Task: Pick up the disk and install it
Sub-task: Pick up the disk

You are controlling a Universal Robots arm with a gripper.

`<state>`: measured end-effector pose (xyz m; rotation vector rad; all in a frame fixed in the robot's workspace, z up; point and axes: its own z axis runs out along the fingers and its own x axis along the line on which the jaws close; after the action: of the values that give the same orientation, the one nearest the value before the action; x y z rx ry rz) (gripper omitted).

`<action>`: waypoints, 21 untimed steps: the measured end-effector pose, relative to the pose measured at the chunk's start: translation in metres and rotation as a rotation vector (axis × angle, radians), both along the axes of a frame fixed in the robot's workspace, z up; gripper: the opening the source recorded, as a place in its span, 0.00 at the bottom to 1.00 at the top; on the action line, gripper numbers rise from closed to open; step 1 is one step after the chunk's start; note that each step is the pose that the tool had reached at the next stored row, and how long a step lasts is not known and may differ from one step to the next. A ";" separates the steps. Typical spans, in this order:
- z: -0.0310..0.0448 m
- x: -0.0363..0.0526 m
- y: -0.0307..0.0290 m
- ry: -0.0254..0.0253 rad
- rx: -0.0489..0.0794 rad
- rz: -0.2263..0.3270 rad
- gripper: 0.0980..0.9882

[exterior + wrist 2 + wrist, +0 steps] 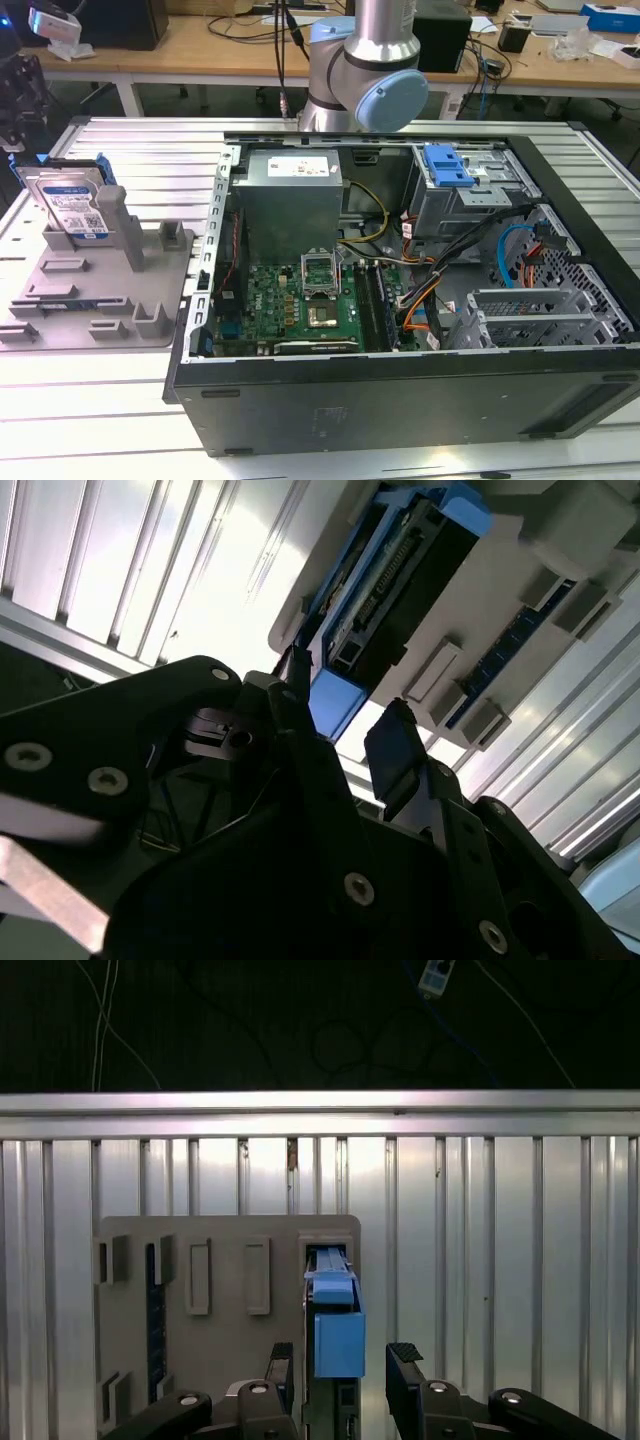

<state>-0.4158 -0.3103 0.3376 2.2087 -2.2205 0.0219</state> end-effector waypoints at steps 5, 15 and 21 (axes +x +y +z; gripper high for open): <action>-0.0045 0.0000 0.0000 -0.0004 0.000 0.000 0.45; -0.0091 -0.0014 0.0000 -0.0013 0.000 0.000 0.45; -0.0125 -0.0023 0.0000 -0.0026 0.000 0.000 0.45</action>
<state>-0.4181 -0.3103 0.3251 2.2104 -2.2214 0.0247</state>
